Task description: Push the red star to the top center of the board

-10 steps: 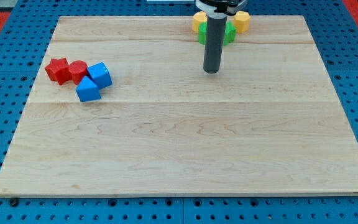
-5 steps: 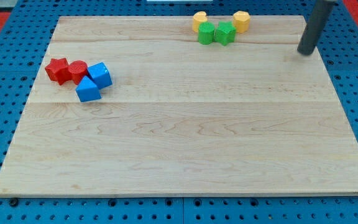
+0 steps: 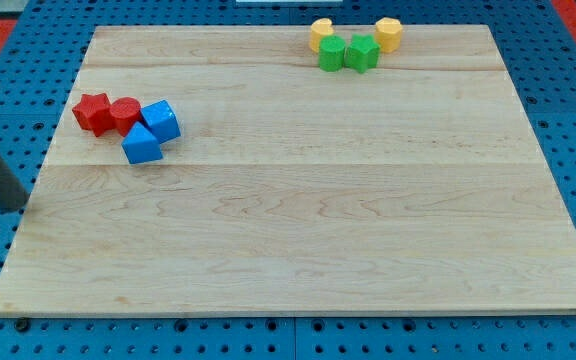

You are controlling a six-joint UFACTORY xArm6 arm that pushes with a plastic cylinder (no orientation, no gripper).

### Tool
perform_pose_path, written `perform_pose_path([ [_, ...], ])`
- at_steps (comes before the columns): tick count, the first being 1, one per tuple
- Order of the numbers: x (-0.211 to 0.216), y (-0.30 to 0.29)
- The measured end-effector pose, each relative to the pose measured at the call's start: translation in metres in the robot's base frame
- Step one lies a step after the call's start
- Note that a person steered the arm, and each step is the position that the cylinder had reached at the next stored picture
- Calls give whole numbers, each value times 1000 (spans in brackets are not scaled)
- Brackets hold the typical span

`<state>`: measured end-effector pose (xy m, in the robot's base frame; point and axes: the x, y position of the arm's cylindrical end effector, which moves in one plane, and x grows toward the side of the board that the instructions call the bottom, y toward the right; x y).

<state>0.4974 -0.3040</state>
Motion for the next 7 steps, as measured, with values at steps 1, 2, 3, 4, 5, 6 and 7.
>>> perform_pose_path([
  [1, -37, 6],
  [2, -87, 11],
  [3, -112, 55],
  [4, -163, 63],
  [5, -205, 88],
  [6, -213, 160],
  [7, -213, 212],
])
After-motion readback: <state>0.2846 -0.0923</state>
